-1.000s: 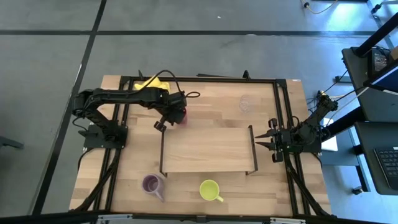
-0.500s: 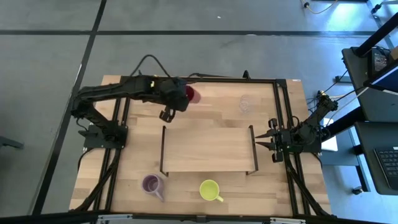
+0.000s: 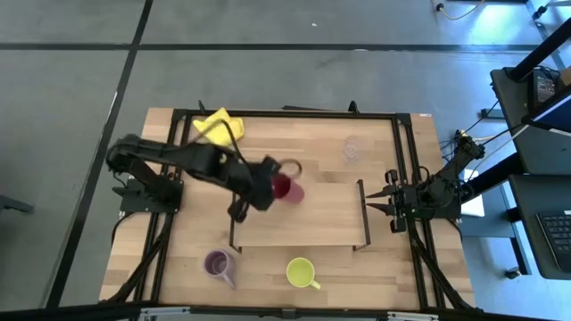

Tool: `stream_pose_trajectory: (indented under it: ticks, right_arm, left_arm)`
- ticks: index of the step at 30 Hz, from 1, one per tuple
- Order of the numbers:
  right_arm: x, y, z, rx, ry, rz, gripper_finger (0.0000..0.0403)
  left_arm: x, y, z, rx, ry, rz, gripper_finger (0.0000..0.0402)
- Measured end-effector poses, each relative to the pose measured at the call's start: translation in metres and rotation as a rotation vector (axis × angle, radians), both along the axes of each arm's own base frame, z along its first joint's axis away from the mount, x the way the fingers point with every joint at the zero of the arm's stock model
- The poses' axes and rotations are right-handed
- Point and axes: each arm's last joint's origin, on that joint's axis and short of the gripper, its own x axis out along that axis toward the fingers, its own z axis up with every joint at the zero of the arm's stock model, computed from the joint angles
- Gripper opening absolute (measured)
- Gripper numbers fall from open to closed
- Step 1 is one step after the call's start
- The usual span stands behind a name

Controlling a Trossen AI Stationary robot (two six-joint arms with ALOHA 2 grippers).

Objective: Stack small to large cups/mugs on shelf

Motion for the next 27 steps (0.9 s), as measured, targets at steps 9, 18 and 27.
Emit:
stream_pose_trajectory:
  ticks: [9, 18, 27]
  right_arm:
    - [0.0, 0.0, 0.0, -0.001, 0.001, 0.0, 0.0096]
    - [0.0, 0.0, 0.0, -0.001, 0.001, 0.0, 0.0096]
    - [0.0, 0.0, 0.0, -0.001, 0.001, 0.0, 0.0096]
  left_arm:
    - [0.01, -0.023, -0.003, -0.047, -0.017, -0.039, 0.0]
    - [0.005, -0.015, 0.04, -0.224, -0.143, 0.127, 0.0]
    - [0.004, -0.01, 0.03, -0.39, -0.035, 0.305, 0.0]
